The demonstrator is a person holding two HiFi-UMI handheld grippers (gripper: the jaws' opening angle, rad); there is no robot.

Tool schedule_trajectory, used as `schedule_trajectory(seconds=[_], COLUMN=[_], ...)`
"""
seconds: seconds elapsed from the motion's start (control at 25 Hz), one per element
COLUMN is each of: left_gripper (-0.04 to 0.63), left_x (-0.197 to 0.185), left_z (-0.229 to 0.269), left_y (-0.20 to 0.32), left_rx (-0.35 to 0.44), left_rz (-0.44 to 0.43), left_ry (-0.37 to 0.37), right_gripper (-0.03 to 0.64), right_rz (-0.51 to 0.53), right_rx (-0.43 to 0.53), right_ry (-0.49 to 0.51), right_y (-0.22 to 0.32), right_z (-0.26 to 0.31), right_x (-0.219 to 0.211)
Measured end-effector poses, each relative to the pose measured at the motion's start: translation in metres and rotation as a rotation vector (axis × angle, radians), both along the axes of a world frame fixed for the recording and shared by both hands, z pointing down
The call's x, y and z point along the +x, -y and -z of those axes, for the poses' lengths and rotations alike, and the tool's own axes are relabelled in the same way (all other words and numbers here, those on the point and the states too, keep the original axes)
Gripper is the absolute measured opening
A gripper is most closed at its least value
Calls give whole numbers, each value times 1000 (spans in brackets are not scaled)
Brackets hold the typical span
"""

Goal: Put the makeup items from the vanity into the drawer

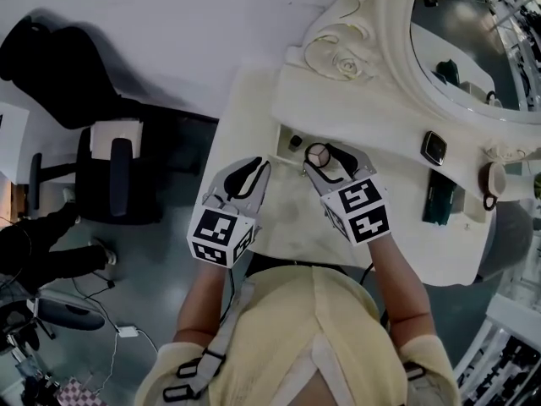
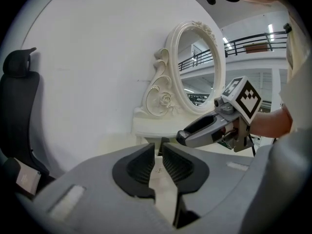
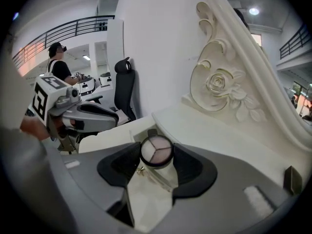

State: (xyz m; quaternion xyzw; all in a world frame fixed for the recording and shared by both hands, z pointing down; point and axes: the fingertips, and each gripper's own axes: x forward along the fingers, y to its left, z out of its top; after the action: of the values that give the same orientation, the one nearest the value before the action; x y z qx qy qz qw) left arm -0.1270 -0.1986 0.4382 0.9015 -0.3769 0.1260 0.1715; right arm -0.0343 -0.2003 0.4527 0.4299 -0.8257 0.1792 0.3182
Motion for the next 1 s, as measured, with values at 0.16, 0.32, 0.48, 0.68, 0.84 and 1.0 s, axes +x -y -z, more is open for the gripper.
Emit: schedule_trajectory(seconds=[0.16,0.32,0.48,0.68,0.84,1.0], left_gripper=[52,52,52,52,52,51], left_x=[3,4,5,5,4,4], left_z=[-2,-4,-4,-4,-6,-9], left_y=[-1,-1,2,7,10,10], left_rx=[-8,-12,-9,-5,-11,-19], left_rz=[-14,-30,-52,-81,-102,-122], left_ry=[-7,-17,-24,-39,-52,-69], right_gripper=[216,216,218,218,218,216], right_rz=[-50,-93,-147,-191,-256,-310], right_rx=[-115,-217,-306,-379,-414,-429], right_ry=[50,94,150,163,133,109], right_y=[4,9,10,14,16,18], right_z=[-13,-18,-20,-25,-31,-38], right_x=[5,10,10,7,10,12])
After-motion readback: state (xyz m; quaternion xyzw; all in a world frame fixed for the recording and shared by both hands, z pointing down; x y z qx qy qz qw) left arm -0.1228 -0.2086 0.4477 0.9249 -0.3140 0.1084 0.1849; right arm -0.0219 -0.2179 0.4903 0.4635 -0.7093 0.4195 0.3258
